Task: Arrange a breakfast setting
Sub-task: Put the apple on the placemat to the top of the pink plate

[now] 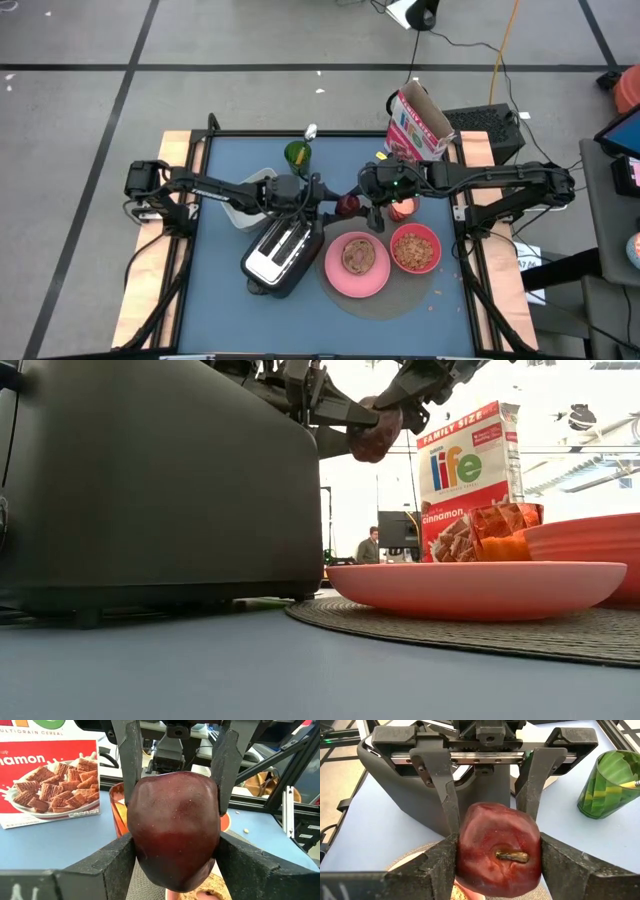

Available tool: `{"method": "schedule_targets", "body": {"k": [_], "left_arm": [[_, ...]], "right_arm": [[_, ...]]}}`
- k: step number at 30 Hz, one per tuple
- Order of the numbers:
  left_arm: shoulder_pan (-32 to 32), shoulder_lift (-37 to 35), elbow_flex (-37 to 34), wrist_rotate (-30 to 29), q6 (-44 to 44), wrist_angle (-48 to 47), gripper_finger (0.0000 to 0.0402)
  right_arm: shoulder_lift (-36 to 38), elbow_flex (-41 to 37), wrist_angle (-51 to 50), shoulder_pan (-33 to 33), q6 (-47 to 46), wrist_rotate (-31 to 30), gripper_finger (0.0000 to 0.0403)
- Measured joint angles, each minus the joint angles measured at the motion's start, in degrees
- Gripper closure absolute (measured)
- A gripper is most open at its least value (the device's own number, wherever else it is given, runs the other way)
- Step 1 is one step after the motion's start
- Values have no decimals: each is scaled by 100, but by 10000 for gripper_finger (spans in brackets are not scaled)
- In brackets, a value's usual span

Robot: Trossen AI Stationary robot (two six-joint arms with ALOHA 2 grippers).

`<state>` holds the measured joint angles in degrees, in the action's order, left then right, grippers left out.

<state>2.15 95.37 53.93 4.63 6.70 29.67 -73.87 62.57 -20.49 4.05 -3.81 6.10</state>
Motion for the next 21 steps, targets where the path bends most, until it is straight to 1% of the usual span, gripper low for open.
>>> {"method": "schedule_targets", "body": {"k": [3, 6, 10, 13, 21], "left_arm": [[-3, 0, 0, -109, -16, 6, 129], [-2, 0, 0, -193, -30, 13, 104], [-9, 0, 2, -30, -182, -72, 77], [-9, 0, 2, -18, -46, -87, 74], [122, 0, 2, -15, -24, -109, 73]], "right_arm": [[0, 0, 2, 0, 15, -4, 167], [-5, 0, 4, 0, 11, -16, 167], [-14, -2, -11, -1, 4, -14, 168], [-11, -2, -109, 0, 3, -19, 168], [11, -2, -501, 0, 11, -32, 169]]}}
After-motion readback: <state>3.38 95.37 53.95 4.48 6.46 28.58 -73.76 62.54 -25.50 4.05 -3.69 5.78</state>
